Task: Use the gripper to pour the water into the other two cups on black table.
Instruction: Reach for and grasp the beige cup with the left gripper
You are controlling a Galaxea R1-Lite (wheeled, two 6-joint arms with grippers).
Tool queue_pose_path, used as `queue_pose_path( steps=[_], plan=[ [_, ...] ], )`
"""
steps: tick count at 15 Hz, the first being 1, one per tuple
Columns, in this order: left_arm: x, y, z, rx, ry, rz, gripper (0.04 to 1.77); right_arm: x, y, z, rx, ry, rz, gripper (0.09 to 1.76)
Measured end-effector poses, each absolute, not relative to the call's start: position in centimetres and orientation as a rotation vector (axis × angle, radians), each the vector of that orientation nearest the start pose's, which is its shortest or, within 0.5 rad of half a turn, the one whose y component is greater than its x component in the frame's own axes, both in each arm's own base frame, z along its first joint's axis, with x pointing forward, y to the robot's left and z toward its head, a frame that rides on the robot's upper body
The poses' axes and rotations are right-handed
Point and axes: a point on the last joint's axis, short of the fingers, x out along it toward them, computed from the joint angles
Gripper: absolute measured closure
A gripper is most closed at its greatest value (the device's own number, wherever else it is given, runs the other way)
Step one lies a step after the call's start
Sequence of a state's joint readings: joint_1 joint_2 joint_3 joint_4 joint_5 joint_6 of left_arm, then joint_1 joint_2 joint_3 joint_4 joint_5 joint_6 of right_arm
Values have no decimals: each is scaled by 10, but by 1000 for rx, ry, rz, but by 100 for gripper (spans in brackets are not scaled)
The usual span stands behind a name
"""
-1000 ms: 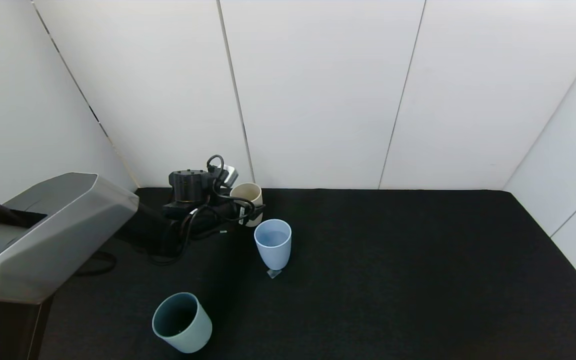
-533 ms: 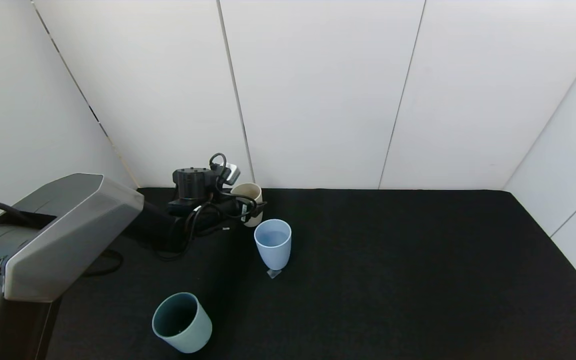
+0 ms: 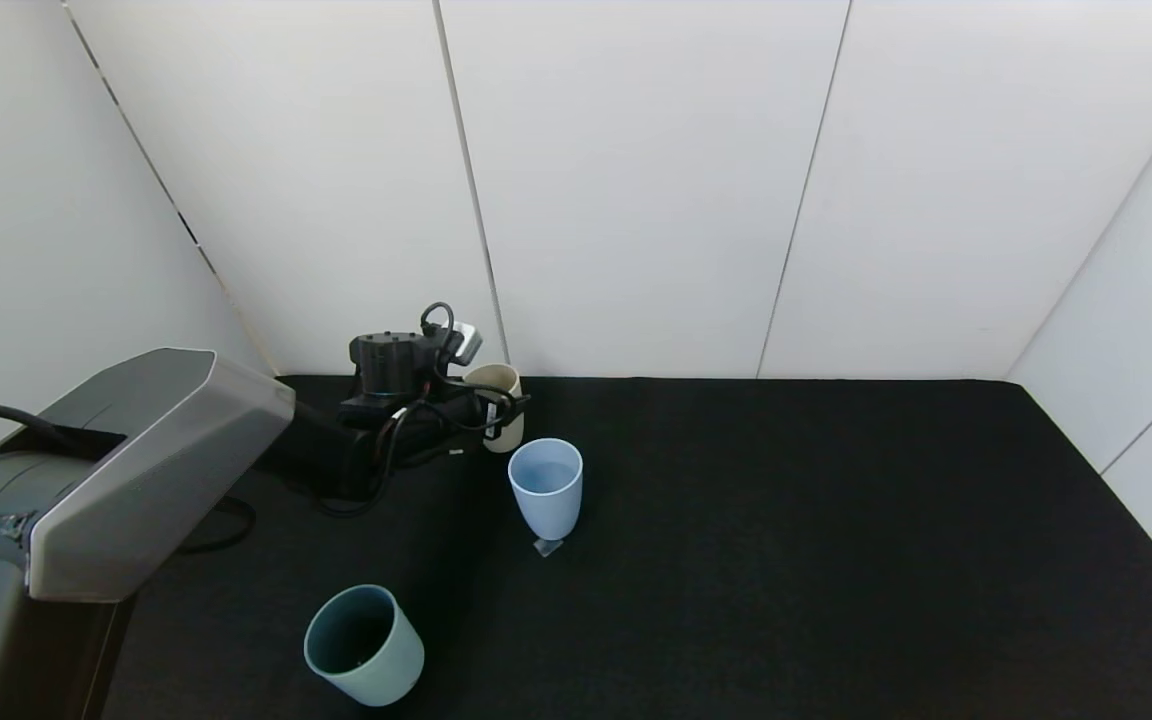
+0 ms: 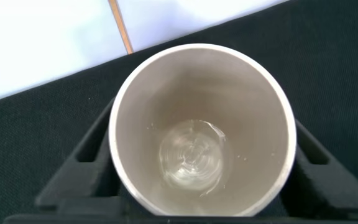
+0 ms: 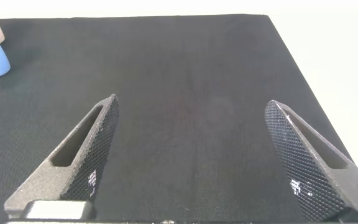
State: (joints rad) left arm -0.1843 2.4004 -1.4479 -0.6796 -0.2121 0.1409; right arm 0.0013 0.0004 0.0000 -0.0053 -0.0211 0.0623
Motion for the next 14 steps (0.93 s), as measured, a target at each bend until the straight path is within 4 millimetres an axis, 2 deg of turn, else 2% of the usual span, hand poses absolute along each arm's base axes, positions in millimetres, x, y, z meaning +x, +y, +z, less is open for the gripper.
queue_pose_path(
  steps=[8,10,14],
  plan=[
    [472,-91,78,133,267,-410,52,-23,-1,76,63,-6,-20,14],
    [469,-88,84,133,290,-406,52,-23,-1,76,63,-6,-20,14],
    [460,-78,114,134,300,-390,52,-23,-1,76,62,-6,-20,14]
  ],
)
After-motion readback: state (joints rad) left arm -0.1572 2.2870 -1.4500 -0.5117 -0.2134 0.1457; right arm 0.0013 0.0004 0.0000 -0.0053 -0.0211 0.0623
